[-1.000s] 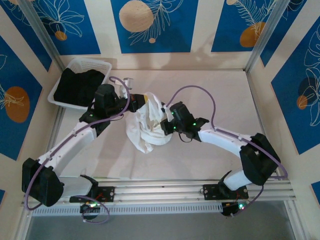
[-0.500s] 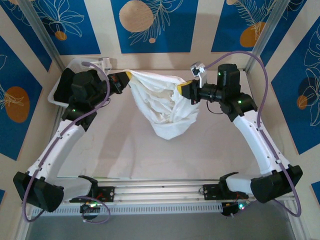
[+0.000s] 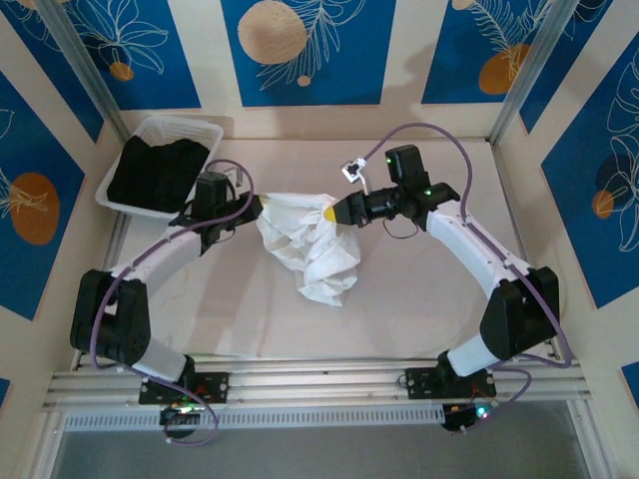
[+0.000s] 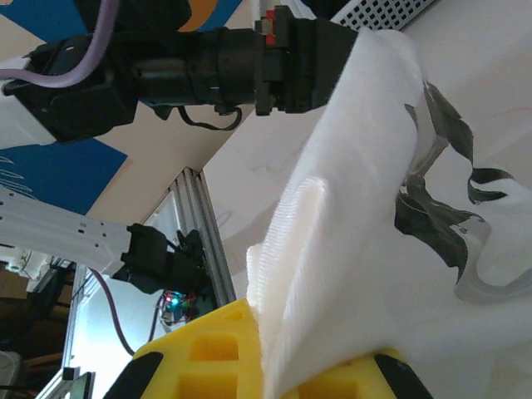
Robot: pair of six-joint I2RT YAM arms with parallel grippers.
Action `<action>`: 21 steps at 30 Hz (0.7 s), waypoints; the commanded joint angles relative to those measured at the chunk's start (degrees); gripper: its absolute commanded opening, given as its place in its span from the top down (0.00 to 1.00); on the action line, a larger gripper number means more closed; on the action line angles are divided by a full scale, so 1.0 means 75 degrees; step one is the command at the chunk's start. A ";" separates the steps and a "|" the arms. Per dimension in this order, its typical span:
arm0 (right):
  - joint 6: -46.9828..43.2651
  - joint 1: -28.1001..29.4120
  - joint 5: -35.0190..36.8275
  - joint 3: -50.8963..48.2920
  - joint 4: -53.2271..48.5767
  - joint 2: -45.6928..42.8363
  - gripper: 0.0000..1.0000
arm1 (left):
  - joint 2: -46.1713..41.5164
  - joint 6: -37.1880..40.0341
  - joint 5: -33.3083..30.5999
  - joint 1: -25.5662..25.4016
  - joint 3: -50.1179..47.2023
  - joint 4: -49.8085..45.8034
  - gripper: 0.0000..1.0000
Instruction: Fold the inside-out t-shirt
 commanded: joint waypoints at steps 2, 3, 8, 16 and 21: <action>0.1415 -0.0050 -0.0389 -0.0301 0.1093 -0.0176 1.00 | 0.0236 0.0722 -0.0729 0.0175 0.0017 -0.0190 0.88; 0.1639 -0.0074 -0.0224 -0.0325 0.1106 -0.0087 1.00 | 0.0241 0.0782 -0.0799 0.0175 -0.0020 -0.0290 0.81; 0.2692 -0.0427 0.0226 -0.0654 0.1651 0.0184 1.00 | -0.0541 0.0562 -0.1033 0.0046 -0.0913 -0.0165 0.51; 0.2328 -0.0599 0.0461 -0.0552 0.1264 0.0428 1.00 | -0.1894 0.0610 -0.1247 -0.1578 -0.1911 -0.0028 0.38; 0.1770 -0.0607 0.1064 -0.0387 0.0627 0.0439 1.00 | -0.1467 0.0606 -0.0265 -0.1870 -0.2053 0.0906 0.38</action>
